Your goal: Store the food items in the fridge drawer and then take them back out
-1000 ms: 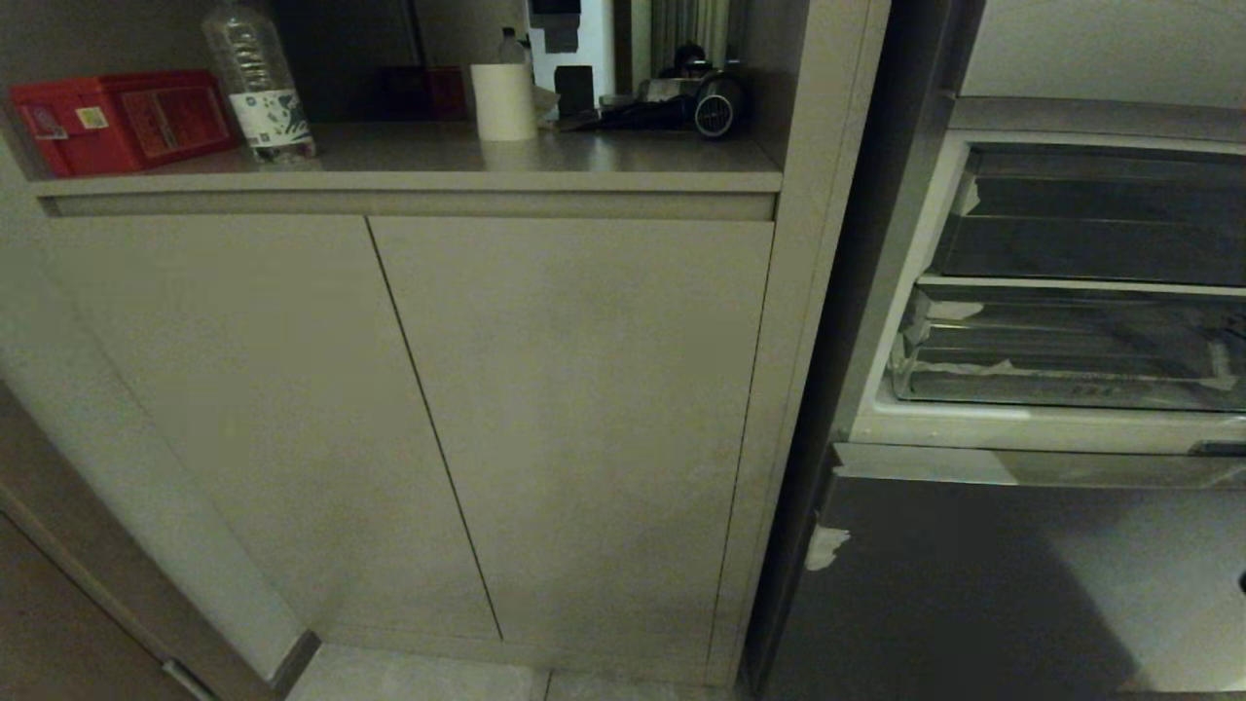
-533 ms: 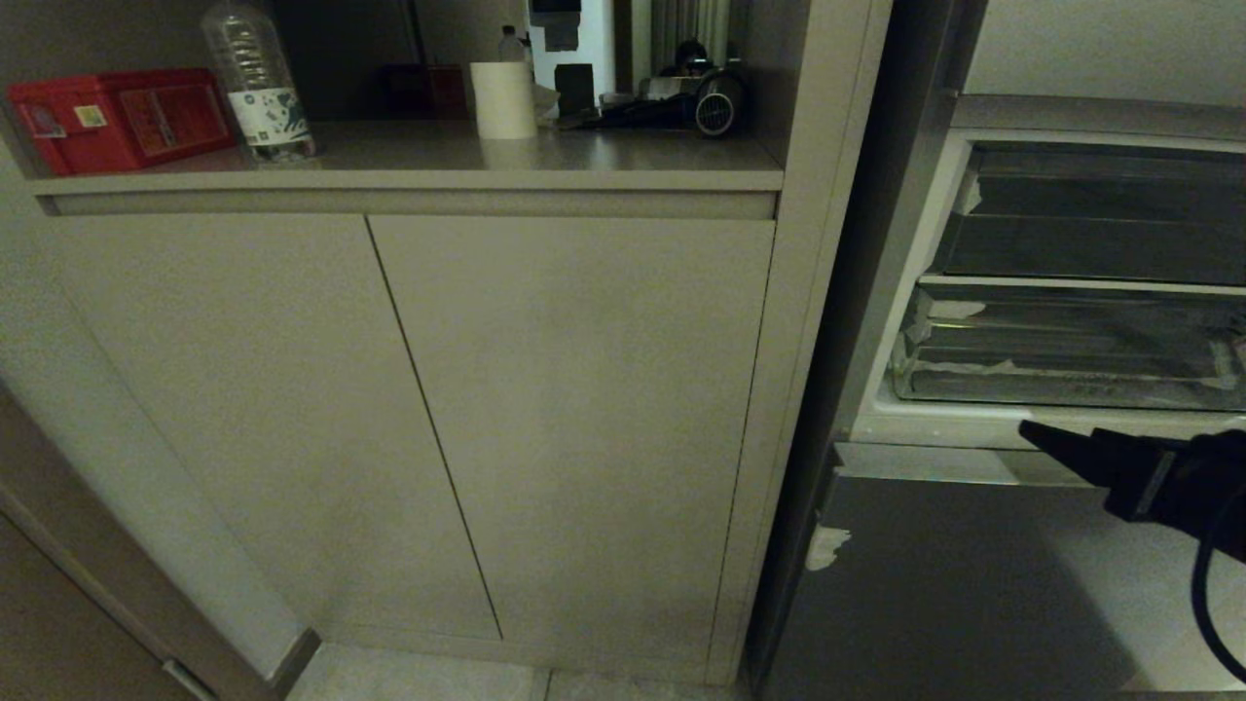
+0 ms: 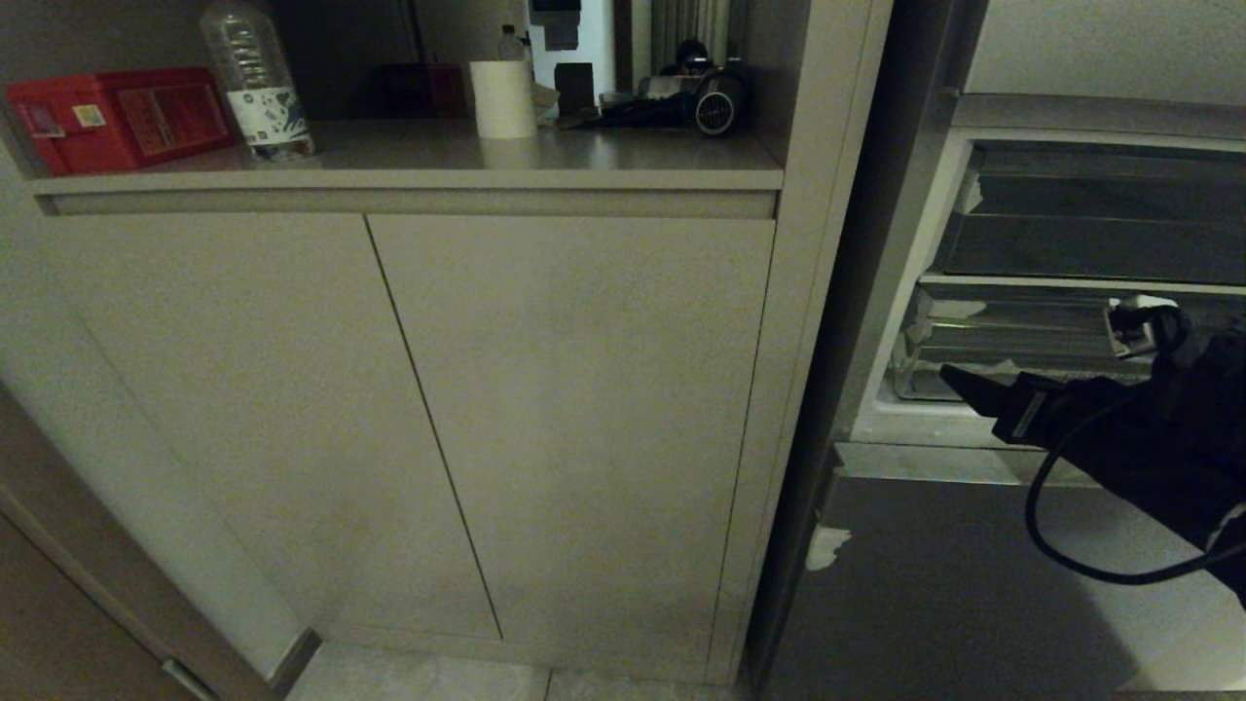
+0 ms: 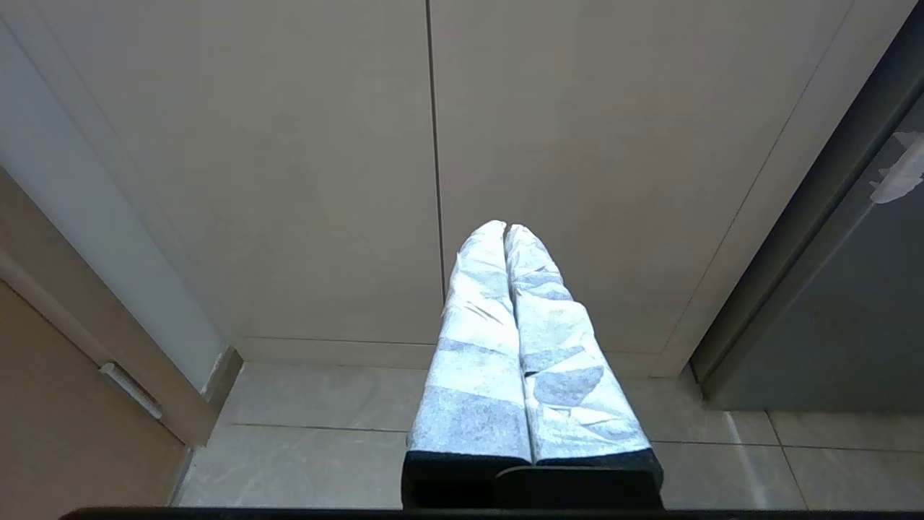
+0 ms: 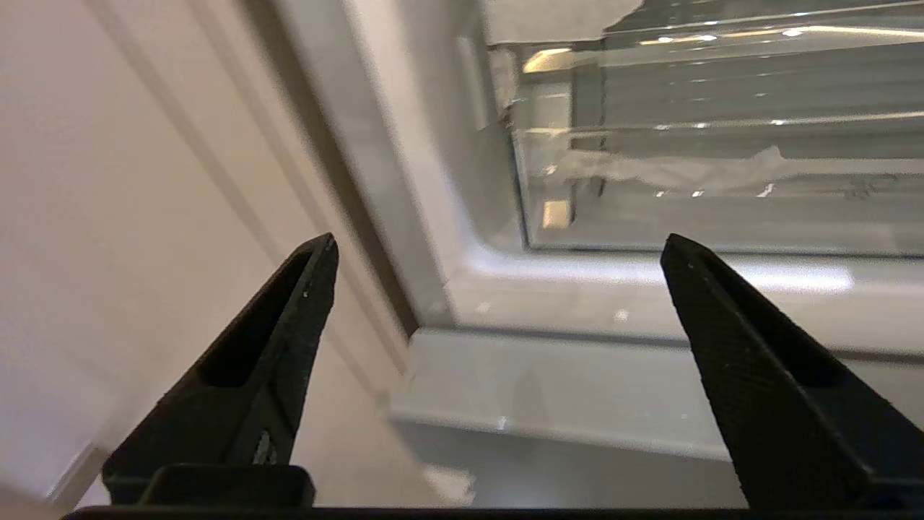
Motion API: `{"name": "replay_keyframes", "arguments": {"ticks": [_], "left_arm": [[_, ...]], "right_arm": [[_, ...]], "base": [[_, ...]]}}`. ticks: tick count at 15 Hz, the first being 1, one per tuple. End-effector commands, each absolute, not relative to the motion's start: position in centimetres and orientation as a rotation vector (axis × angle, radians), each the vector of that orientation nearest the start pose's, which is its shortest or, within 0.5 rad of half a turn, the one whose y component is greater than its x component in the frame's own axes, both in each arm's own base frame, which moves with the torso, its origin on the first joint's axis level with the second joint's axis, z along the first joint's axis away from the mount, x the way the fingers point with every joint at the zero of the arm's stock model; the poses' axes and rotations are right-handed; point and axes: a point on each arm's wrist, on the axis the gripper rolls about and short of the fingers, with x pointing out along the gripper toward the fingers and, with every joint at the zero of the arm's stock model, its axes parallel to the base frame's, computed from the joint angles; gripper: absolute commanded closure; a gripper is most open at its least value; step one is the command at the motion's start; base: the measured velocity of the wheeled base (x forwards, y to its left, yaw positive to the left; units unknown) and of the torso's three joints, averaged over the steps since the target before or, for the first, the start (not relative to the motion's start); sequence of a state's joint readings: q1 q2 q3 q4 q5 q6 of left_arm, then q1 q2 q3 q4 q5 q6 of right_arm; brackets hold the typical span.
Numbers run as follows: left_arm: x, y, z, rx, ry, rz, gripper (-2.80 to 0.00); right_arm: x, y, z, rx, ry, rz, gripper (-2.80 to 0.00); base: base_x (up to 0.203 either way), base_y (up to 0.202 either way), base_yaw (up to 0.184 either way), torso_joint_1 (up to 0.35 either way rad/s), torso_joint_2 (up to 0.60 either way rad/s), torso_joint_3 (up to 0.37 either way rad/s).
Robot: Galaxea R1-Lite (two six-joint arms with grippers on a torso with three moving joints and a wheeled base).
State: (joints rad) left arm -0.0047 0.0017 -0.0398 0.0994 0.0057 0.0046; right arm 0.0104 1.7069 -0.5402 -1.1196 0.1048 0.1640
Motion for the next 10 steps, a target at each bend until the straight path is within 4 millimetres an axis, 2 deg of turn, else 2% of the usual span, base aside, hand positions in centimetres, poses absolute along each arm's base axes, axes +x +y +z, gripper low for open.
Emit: {"name": "replay_keyframes", "arguments": {"ticks": [1,4,10], "left_arm": [[-2.6,0.0,7.7,0.005,0.062,0.001,0.0],[-2.6,0.0,7.6,0.005,0.063,0.001,0.0],[-2.6,0.0,7.6,0.005,0.063,0.001,0.0]], "right_arm": [[30.4,0.5,14.9,0.169,0.081,0.106,-2.8],[31.9,0.5,15.1,0.165,0.057,0.1,-2.8],[33.1,0.0,15.3,0.16,0.037,0.086,-2.8]], "base": [[0.0,0.0,0.0,0.0,0.0,0.0],[0.0,0.0,0.0,0.0,0.0,0.0],[0.0,0.0,0.0,0.0,0.0,0.0]]}}
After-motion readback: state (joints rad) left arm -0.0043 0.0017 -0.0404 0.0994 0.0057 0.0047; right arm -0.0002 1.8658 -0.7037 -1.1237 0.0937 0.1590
